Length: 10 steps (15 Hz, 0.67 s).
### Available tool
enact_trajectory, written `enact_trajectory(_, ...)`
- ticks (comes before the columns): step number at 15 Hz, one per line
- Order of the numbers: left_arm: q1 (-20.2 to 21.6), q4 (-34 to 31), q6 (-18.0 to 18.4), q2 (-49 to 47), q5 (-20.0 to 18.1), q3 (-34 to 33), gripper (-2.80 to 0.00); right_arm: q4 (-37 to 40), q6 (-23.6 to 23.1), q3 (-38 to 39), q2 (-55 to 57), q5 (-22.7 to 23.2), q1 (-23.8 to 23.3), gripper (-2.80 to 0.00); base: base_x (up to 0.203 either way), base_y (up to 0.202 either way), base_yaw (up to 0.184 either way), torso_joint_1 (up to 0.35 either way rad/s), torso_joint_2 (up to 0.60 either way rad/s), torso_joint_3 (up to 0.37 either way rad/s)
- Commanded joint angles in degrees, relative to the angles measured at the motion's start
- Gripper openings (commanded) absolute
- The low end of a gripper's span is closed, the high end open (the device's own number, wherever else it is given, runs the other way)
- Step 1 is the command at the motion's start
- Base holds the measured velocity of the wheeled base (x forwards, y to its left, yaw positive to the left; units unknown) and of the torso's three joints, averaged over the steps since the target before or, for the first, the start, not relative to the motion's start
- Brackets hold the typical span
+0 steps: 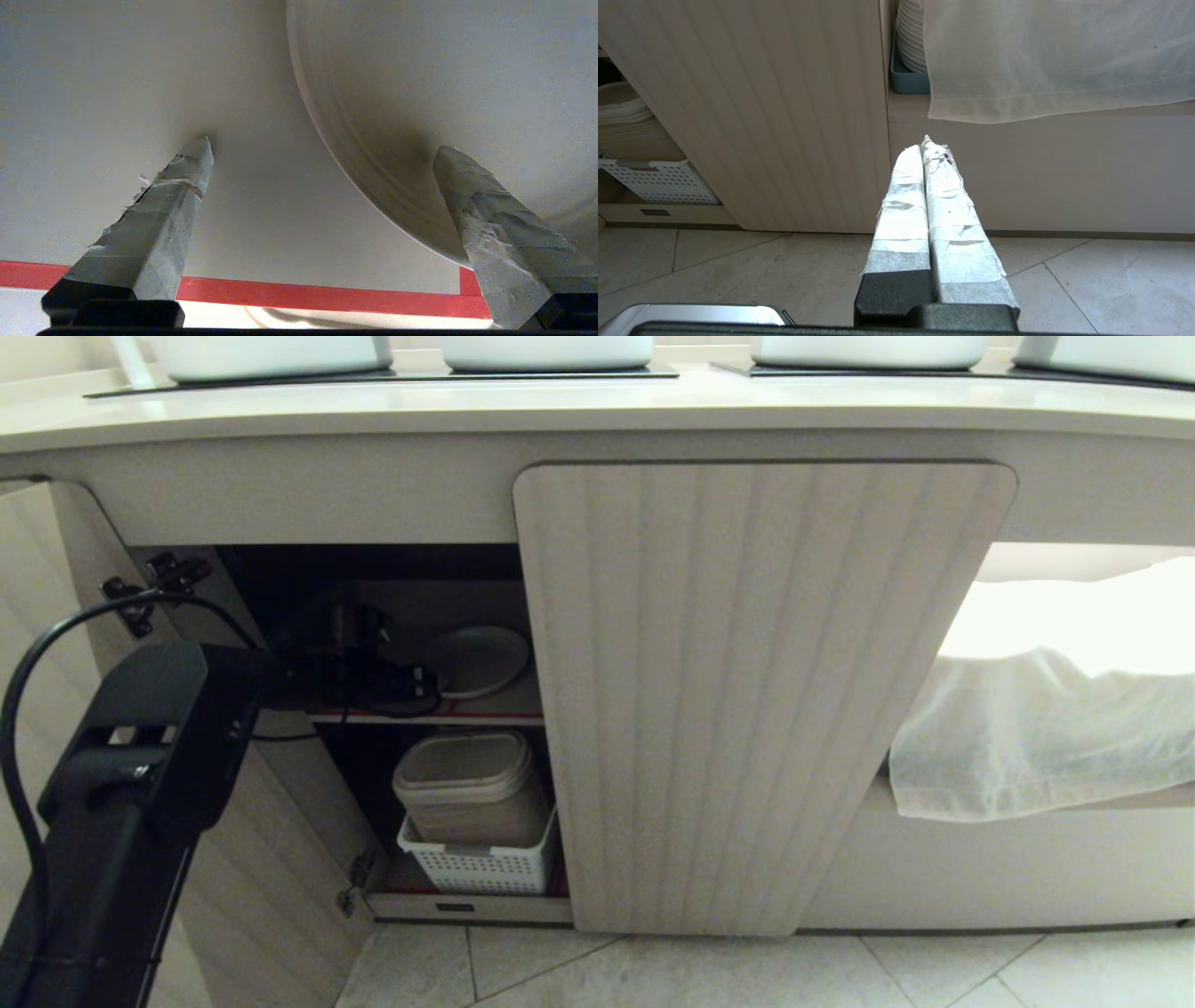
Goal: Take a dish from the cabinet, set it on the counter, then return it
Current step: Take the plate from the cabinet
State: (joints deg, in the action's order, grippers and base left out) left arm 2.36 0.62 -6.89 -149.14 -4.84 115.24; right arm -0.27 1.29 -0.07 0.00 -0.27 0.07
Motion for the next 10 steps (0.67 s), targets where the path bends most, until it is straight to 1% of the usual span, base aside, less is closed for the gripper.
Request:
enact_trajectory(1,0.01,0.41,-0.06,-0.48,-0.08,-0.01,0.00,-0.01,0.03,0.06,0.09,0.00,0.01,-2.80,0.000,0.000,0.000,0.000,0.00,0.000)
enact_trajectory(5,0.01,1.14,-0.06,-0.63,-0.17,-0.01,0.00,0.00,0.03,0.06,0.09,0.00,0.01,-2.80,0.000,0.000,0.000,0.000,0.00,0.000)
enact_trajectory(6,0.01,1.14,-0.06,-0.63,-0.19,-0.01,-2.80,-0.08,0.03,-0.01,0.00,0.00,0.01,-2.80,0.000,0.000,0.000,0.000,0.00,0.000)
enact_trajectory(10,0.01,1.43,0.30,-0.63,-0.35,-0.01,-2.80,-0.03,0.03,-0.01,0.06,0.00,0.01,-2.80,0.000,0.000,0.000,0.000,0.00,0.000)
